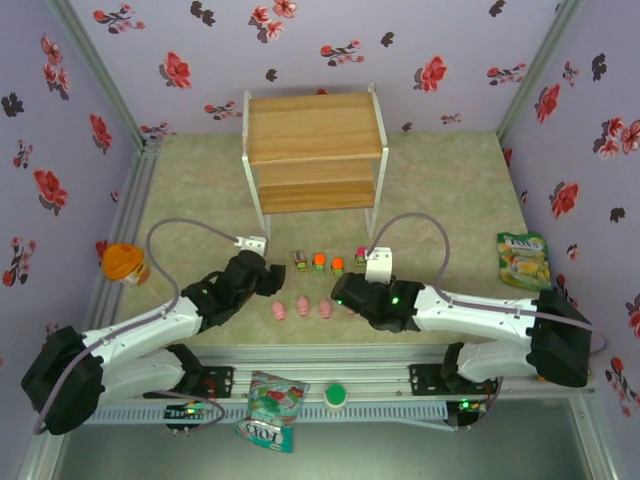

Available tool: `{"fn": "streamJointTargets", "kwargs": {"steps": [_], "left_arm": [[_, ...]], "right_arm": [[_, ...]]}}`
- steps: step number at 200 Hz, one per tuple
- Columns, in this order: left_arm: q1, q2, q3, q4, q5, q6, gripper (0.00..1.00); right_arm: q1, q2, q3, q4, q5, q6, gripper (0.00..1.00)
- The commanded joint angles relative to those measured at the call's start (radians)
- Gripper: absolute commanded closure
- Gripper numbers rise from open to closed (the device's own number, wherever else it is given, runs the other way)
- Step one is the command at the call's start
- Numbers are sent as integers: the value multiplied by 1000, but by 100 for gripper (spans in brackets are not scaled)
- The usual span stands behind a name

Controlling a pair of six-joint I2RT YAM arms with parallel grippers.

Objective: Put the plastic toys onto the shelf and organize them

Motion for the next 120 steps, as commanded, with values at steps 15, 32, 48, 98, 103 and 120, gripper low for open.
{"fn": "streamJointTargets", "kwargs": {"steps": [15, 32, 48, 98, 103, 120], "left_arm": [[-15, 22, 35, 37, 52, 39, 24], [-22, 31, 40, 42, 60, 46, 24], [-34, 31, 41, 47, 60, 52, 24], [-54, 33, 45, 57, 66, 69, 23], [-55, 33, 46, 57, 66, 69, 23], [-58, 33, 47, 57, 67, 72, 23]], "right_arm": [[-59, -14, 89, -21, -1, -153, 80], [-89, -7, 130, -10, -20, -204, 80], [-118, 5, 167, -2, -43, -248, 80], [-185, 92, 299, 15, -94, -368, 80], [-191, 102, 311, 19, -99, -377, 80], [-214, 132, 344, 29, -114, -405, 80]]}}
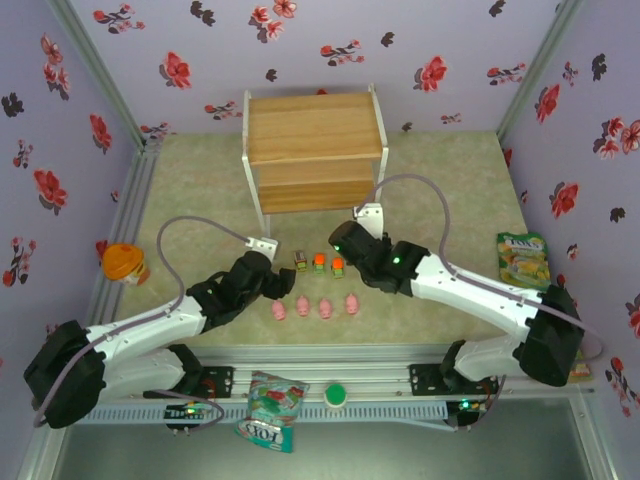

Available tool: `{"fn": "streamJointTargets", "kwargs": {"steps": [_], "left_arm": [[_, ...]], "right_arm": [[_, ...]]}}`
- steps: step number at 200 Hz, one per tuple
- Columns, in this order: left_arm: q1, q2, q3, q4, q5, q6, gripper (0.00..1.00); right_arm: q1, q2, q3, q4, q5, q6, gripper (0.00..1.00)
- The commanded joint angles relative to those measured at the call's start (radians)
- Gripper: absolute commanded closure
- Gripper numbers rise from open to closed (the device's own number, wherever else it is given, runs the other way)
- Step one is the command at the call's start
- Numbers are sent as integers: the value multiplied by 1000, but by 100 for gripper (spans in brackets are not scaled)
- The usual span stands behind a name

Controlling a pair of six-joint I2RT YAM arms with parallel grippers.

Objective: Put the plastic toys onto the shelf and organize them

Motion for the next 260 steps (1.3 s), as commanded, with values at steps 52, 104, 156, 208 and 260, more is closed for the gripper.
{"fn": "streamJointTargets", "kwargs": {"steps": [52, 104, 156, 208, 260], "left_arm": [[-13, 6, 33, 16, 13, 30, 23], [-14, 1, 31, 13, 12, 31, 23], [-14, -1, 31, 13, 12, 30, 23], [-14, -11, 29, 10, 12, 32, 22], [-14, -8, 31, 9, 13, 30, 22]], "right_arm": [[-97, 122, 131, 73, -77, -143, 79], [-137, 180, 184, 102, -87, -183, 79], [-156, 224, 191, 153, -80, -185, 79], [-168, 229, 191, 195, -56, -181, 79], [-184, 232, 193, 207, -40, -165, 79]]}}
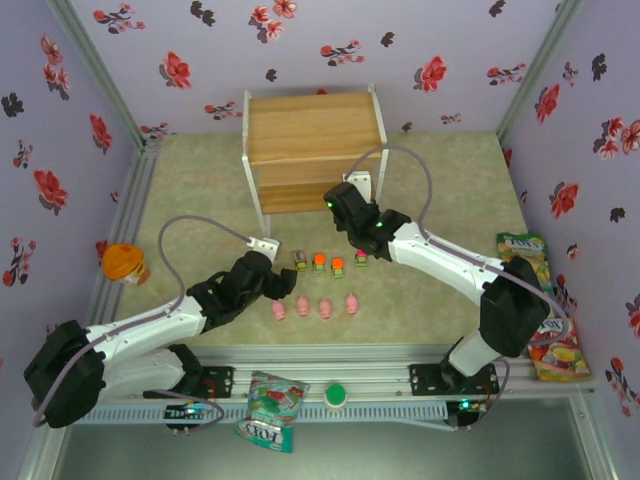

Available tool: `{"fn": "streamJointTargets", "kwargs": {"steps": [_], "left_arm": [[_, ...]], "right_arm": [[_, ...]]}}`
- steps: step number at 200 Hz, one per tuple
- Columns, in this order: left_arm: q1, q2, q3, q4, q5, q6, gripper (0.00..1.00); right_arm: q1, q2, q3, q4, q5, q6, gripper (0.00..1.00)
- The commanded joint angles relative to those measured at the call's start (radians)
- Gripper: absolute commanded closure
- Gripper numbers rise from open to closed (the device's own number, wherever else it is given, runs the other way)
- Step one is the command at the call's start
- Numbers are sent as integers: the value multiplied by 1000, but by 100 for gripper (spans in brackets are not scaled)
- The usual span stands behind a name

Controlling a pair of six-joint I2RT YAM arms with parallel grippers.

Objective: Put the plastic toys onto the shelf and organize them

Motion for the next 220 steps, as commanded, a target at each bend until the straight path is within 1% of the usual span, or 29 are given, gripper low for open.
{"fn": "streamJointTargets", "kwargs": {"steps": [1, 67, 114, 220], "left_arm": [[-8, -8, 27, 9, 6, 23, 22], [-8, -7, 27, 8, 6, 22, 22], [-9, -18, 25, 5, 7, 22, 22], [-8, -25, 26, 0, 6, 22, 22]], "right_arm": [[-14, 7, 26, 30, 35, 3, 79], [-14, 24, 27, 70, 66, 11, 79], [-15, 50, 43, 66, 105, 3, 79], [-15, 83, 49, 100, 152, 20, 76]]}}
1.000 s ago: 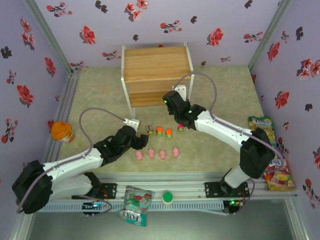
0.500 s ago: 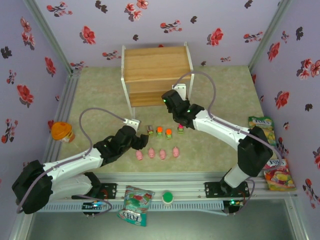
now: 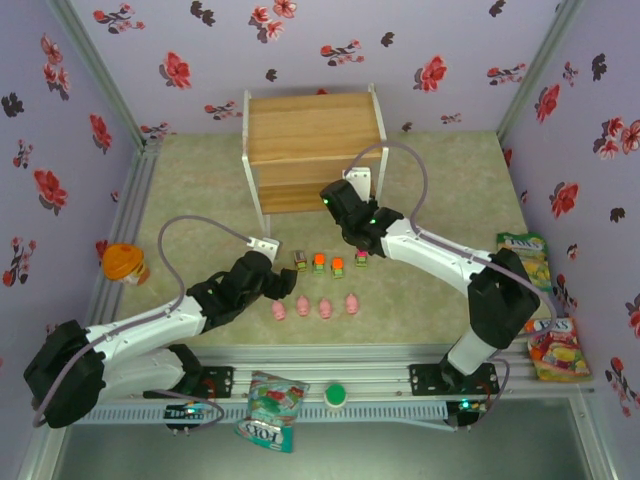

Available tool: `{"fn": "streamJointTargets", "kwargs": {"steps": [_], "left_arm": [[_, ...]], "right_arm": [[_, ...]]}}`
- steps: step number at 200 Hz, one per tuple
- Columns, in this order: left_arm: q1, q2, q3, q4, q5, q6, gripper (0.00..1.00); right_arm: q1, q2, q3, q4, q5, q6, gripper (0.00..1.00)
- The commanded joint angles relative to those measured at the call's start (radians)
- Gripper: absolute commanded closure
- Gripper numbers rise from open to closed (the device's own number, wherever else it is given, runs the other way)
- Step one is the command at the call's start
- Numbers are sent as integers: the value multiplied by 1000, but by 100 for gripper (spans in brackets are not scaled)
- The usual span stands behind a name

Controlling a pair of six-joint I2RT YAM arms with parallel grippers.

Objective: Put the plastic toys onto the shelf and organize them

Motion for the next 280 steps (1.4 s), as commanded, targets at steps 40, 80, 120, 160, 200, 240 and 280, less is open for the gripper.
{"fn": "streamJointTargets", "kwargs": {"steps": [40, 80, 120, 160, 200, 240, 280], "left_arm": [[-8, -28, 26, -1, 7, 22, 22], [-7, -39, 23, -3, 6, 22, 22], [-7, -46, 22, -4, 7, 22, 22], [-8, -46, 23, -4, 7, 22, 22], [-8, -46, 24, -3, 6, 22, 22], [-8, -46, 23, -5, 6, 22, 22], [-8, -47, 22, -4, 6, 22, 22]], "right_arm": [[-5, 39, 52, 21, 49, 11, 75], [-5, 53, 60, 22, 43, 13, 74], [-5, 66, 66, 11, 48, 10, 73], [-5, 61, 68, 9, 54, 6, 68], [-5, 60, 72, 1, 58, 6, 65], [-5, 58, 75, -2, 62, 10, 64], [-5, 61, 84, -25, 68, 18, 64]]}}
